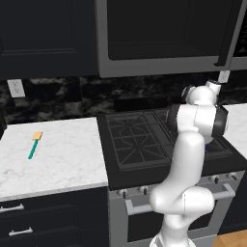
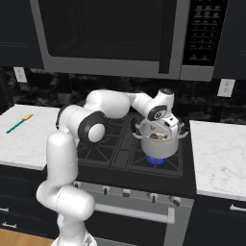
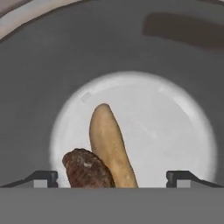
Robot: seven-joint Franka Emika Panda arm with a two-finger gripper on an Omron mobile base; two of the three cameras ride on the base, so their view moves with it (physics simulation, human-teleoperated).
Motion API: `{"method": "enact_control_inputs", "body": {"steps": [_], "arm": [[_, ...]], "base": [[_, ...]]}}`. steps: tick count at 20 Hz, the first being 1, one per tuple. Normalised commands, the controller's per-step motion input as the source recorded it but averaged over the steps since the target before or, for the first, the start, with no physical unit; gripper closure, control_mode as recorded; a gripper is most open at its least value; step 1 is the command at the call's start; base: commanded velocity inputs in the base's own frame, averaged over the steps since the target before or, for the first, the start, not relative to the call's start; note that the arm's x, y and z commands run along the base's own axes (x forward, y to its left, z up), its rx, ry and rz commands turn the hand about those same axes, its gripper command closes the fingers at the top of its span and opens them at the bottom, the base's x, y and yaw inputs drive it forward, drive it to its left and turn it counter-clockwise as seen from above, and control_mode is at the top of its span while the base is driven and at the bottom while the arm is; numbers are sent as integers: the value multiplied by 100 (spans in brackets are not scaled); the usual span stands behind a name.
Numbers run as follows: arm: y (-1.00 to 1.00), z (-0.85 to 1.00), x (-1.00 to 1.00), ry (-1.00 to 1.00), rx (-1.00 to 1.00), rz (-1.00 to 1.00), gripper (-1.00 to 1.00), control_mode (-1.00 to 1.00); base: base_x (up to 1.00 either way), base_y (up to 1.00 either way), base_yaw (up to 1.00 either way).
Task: Put the mushroom and sweet potato in the pot. Retrieve the spatula and lightly stir the vegetables in the pot.
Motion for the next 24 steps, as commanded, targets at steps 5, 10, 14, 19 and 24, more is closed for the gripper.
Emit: {"method": "enact_control_inputs", "body": {"steps": [5, 10, 14, 19, 24], "arm": [[0, -8, -4, -10, 5, 0, -100, -100], [0, 39, -11, -10, 1, 0, -100, -100], [0, 48, -12, -11, 0, 0, -100, -100], [12, 54, -24, -12, 0, 0, -100, -100], [37, 56, -81, -15, -1, 0, -100, -100]], "base": [[0, 0, 0], [0, 0, 0], [0, 0, 0], [0, 0, 0], [0, 0, 0]]}}
